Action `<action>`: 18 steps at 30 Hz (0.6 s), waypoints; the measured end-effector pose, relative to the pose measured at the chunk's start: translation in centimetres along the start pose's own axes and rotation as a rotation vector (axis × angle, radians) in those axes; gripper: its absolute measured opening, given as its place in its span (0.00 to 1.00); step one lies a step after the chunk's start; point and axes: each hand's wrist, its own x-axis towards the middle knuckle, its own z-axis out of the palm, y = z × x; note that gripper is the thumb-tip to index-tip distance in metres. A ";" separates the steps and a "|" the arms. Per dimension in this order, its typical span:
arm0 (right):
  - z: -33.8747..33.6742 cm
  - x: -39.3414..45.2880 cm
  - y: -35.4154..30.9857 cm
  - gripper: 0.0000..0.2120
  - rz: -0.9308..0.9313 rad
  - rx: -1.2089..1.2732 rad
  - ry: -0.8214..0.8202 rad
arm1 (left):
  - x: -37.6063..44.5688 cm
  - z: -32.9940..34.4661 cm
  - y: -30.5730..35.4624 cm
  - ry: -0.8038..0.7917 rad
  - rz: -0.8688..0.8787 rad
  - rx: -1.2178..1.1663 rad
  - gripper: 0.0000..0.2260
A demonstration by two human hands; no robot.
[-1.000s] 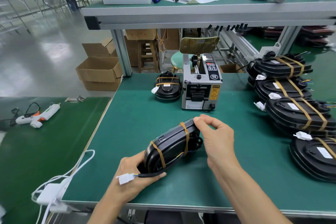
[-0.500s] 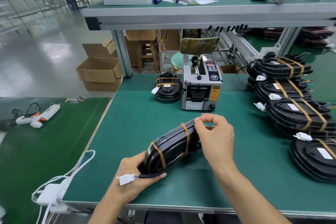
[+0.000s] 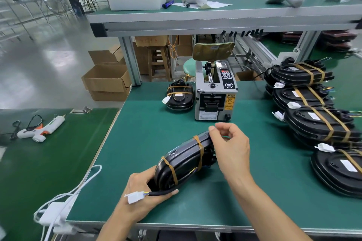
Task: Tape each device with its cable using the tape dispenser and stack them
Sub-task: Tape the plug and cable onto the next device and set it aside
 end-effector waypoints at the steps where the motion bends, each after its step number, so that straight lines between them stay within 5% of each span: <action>1: 0.0 0.0 0.1 0.02 -0.005 -0.004 -0.022 | 0.0 0.0 0.0 -0.003 -0.003 0.002 0.19; 8: -0.1 1.0 0.8 0.09 0.036 -0.019 -0.042 | 0.1 0.1 0.2 -0.006 -0.020 -0.004 0.19; 11: -0.5 0.5 1.4 0.19 0.043 -0.002 -0.171 | 0.0 0.1 0.3 -0.017 -0.014 0.000 0.20; 14: -0.4 0.1 1.7 0.17 0.042 -0.004 -0.361 | 0.1 0.0 0.4 -0.019 -0.008 0.011 0.20; 18: -0.6 0.6 1.4 0.14 0.020 0.013 -0.375 | 0.0 0.0 0.7 -0.026 0.003 0.032 0.26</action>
